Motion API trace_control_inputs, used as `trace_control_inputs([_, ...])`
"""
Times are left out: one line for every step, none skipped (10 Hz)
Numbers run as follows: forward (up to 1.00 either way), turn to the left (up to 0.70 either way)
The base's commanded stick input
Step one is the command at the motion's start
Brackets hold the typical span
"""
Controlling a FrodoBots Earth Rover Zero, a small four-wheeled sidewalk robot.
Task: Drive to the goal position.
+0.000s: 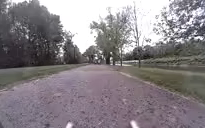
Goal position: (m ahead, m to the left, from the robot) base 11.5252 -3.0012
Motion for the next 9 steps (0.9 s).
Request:
trace_control_inputs([0.7, 0.0])
trace_control_inputs([0.7, 0.0])
trace_control_inputs([0.7, 0.0])
trace_control_inputs([0.7, 0.0])
trace_control_inputs([0.7, 0.0])
trace_control_inputs([0.7, 0.0])
trace_control_inputs([0.7, 0.0])
trace_control_inputs([0.7, 0.0])
trace_control_inputs([0.7, 0.0])
